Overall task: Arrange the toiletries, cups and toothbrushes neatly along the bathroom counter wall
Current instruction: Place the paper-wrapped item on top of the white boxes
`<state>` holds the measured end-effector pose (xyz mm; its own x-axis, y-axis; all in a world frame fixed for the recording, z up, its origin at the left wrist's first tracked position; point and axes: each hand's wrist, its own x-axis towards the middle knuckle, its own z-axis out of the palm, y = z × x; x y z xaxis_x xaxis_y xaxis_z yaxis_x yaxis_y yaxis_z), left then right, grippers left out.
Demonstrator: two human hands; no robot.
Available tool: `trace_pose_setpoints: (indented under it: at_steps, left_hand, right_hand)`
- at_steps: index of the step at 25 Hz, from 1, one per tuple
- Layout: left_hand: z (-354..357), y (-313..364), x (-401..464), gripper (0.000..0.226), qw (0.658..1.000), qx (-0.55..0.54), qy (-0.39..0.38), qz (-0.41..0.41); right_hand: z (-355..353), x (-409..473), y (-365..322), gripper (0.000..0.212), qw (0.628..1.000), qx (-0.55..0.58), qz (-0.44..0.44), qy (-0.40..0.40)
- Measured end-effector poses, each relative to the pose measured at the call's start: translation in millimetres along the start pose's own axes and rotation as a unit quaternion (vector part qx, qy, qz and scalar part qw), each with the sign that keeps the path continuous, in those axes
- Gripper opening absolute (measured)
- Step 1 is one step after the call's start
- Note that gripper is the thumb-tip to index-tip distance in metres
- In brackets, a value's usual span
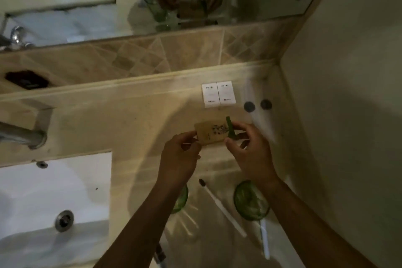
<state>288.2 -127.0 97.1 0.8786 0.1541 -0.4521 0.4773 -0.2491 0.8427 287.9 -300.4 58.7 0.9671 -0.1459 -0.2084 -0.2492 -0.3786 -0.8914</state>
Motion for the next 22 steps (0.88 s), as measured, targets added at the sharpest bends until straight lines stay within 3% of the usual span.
trace_pose_setpoints:
  at_steps: [2, 6, 10, 22]
  left_hand:
    - [16.5, 11.5, 42.6, 0.042, 1.0, 0.006, 0.016, 0.0]
    - [42.4, 23.5, 111.2, 0.029, 0.998, 0.02, 0.065, -0.014]
    - [56.7, 23.0, 151.5, 0.025, 0.997, 0.013, 0.066, -0.022]
    - [62.2, 7.6, 187.7, 0.025, 0.997, 0.047, 0.052, -0.035]
  right_hand:
    - [2.3, 42.8, 8.3, 0.042, 1.0, -0.007, 0.015, 0.014]
    - [5.1, 108.1, 14.0, 0.041, 0.998, -0.013, 0.04, 0.047]
    - [18.4, 148.3, 24.1, 0.039, 0.997, -0.005, -0.009, 0.073]
    - [29.7, 176.3, 44.0, 0.047, 0.997, -0.035, 0.038, 0.06]
